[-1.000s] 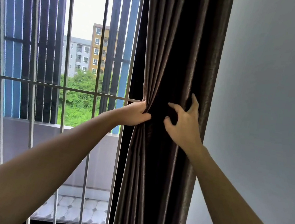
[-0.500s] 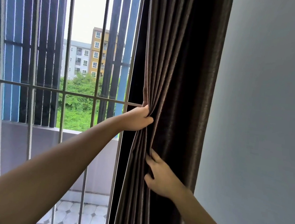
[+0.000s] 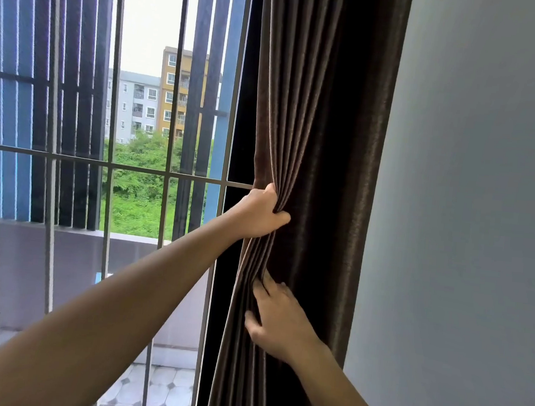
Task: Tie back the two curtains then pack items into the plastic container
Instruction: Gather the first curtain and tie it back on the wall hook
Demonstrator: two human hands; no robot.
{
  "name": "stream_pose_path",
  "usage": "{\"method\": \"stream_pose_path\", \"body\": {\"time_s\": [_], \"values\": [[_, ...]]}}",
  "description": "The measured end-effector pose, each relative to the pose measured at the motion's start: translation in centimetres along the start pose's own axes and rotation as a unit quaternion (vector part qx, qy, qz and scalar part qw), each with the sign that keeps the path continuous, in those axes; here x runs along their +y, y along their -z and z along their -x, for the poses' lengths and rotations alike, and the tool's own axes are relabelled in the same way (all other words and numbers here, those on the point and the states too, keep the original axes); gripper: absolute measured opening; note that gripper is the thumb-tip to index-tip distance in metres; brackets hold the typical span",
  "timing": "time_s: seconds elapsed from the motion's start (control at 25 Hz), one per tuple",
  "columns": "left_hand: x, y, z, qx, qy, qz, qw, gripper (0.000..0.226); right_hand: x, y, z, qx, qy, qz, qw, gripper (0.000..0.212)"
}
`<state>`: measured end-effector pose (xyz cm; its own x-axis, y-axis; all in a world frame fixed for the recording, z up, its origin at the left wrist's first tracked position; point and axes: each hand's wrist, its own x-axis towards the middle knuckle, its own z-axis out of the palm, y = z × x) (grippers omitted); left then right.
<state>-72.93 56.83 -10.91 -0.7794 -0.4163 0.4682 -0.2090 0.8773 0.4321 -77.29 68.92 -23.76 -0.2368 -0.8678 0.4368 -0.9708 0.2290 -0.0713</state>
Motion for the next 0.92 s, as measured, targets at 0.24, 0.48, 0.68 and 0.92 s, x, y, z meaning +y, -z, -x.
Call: {"method": "stream_pose_path", "body": {"time_s": [0.24, 0.48, 0.68, 0.92], "values": [[-0.8, 0.7, 1.2, 0.012, 0.005, 0.038, 0.999, 0.04, 3.5, 5.4, 0.2, 0.4, -0.116, -0.039, 0.908, 0.035], [-0.2, 0.8, 2.2, 0.0, 0.006, 0.068, 0.998, 0.039, 7.8, 7.2, -3.6, 0.189, -0.091, -0.116, 0.971, 0.049], [-0.5, 0.7, 1.8, -0.009, -0.002, 0.1, 0.995, 0.04, 4.5, 2.4, -2.0, 0.119, -0.004, -0.199, 0.973, 0.058], [-0.3, 0.3, 1.4, -0.01, -0.001, 0.103, 0.995, 0.044, 3.4, -1.6, -0.1, 0.051, 0.012, -0.202, 0.978, 0.057]]}}
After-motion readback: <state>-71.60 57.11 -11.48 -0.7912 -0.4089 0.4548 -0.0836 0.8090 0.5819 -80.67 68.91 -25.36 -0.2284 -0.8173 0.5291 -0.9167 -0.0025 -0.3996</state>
